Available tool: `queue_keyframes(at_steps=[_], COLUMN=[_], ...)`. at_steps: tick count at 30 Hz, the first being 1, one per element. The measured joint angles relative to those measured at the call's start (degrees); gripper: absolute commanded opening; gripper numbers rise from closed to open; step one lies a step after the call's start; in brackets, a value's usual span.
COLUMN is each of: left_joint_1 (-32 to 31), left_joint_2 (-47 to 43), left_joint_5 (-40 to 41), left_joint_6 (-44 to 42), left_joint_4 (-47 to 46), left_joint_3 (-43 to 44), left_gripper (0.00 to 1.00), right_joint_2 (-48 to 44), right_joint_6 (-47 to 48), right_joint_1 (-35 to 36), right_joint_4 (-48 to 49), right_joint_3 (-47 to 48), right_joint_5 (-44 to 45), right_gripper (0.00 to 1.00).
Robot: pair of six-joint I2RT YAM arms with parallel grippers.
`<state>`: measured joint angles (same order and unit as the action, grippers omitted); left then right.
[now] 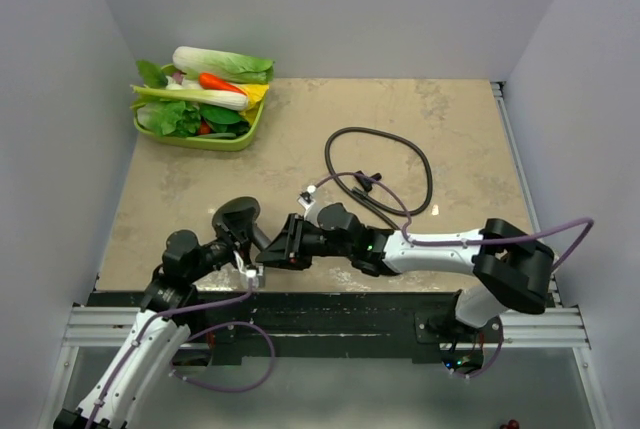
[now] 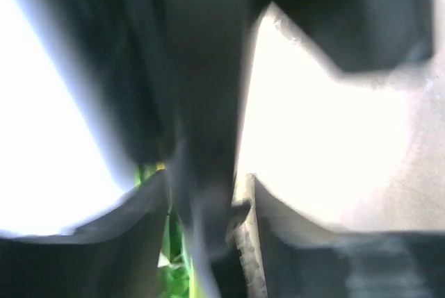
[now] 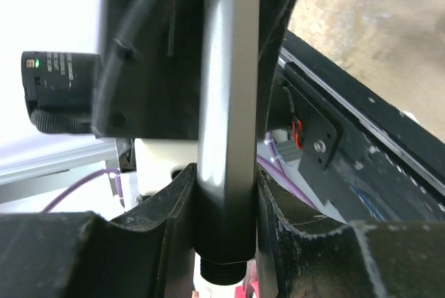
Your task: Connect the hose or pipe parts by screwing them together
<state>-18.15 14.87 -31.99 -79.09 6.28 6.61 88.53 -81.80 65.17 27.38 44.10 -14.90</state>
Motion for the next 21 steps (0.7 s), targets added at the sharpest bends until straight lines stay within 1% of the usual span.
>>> queue_keyframes(at_steps=[1, 3, 4, 5, 8, 11, 16, 21], left_joint_1=[0.0, 0.0, 0.0, 0.0, 0.0, 0.0, 0.0, 0.0], left_joint_2=[-0.3, -0.8, -1.0, -1.3, -1.9, -2.4, -4.1, -4.5], left_joint_5=[-0.1, 0.1, 0.2, 0.3, 0.7, 0.8, 0.7, 2.7], left_joint_6=[0.2, 0.9, 1.4, 1.9, 3.5, 4.8, 7.1, 9.7], left_joint_4=[-0.2, -1.0, -1.3, -1.6, -2.3, -2.0, -0.7, -4.5], left_joint_3=[0.0, 0.0, 0.0, 0.0, 0.0, 0.1, 0.8, 0.7], left_gripper=[0.77, 0.81, 0.92, 0.99, 0.99, 0.99, 0.99, 0.99], right_joint_2=[-1.2, -4.3, -6.0, -7.9, -13.4, -16.6, -18.2, -18.4], right_joint_6=[0.6, 1.3, 1.7, 1.9, 2.3, 2.3, 1.4, -0.8], right_joint_1=[-0.1, -0.7, -1.0, -1.4, -3.1, -4.2, -4.9, -4.9], right_joint_4=[-1.7, -5.0, -6.3, -7.3, -8.5, -8.2, -7.2, -5.3], right_joint_3=[0.0, -0.4, -1.0, -1.6, -3.9, -5.7, -8.5, -10.0], right_joint_5=[0.5, 1.3, 2.0, 2.3, 3.0, 3.4, 3.5, 3.4], right_gripper=[0.0, 0.0, 0.0, 0.0, 0.0, 0.0, 0.0, 0.0])
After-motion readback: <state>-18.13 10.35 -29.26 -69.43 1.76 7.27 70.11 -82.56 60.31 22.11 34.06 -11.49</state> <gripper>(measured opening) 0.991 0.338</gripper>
